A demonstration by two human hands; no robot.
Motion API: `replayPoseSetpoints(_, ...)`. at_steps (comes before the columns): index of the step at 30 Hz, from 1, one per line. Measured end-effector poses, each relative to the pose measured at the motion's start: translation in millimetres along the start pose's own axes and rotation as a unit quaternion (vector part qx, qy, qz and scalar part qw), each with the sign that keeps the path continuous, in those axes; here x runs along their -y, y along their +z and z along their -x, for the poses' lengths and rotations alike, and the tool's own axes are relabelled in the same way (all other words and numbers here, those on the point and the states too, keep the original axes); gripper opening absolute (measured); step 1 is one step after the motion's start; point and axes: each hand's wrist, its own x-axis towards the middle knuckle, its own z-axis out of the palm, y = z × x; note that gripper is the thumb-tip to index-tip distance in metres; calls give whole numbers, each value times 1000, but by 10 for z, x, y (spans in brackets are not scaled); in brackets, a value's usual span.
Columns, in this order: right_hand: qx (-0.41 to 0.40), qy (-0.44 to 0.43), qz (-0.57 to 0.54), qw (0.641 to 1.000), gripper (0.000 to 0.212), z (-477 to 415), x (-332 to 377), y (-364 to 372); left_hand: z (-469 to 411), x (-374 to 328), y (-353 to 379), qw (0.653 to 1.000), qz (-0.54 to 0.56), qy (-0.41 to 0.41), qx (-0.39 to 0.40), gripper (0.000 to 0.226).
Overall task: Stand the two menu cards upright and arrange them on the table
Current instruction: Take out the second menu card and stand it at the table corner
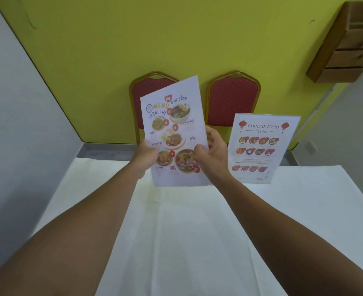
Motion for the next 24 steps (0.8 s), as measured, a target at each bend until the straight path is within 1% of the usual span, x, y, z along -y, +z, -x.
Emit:
replayPoseSetpoints(4,-22,-44,21,999,44,-33,-73,-66,-12,-114,87,999,39,16,-28,35)
replayPoseSetpoints(6,-29,-76,74,994,46,-99,-99,-78,-57,-126,108,998,38,21,-46,27)
replayPoseSetpoints(7,-33,-83,114,989,49,-155,-128,-76,-68,-121,110,998,36,22,-54,28)
replayPoseSetpoints(8,-31,-80,146,986,52,-216,-161,-84,-104,-97,125,997,30,25,-64,36)
replayPoseSetpoints(11,14,-21,184,983,58,-387,-304,-146,-130,-41,177,996,15,33,-83,50)
replayPoseSetpoints(15,58,48,228,971,55,-510,-508,-222,-137,30,256,996,-19,57,-64,62)
replayPoseSetpoints(19,68,86,200,974,58,-529,-728,-205,-180,131,338,996,-52,59,-40,69)
replayPoseSetpoints(24,79,105,145,981,61,-519,-896,-194,-292,259,409,996,-49,68,-37,70)
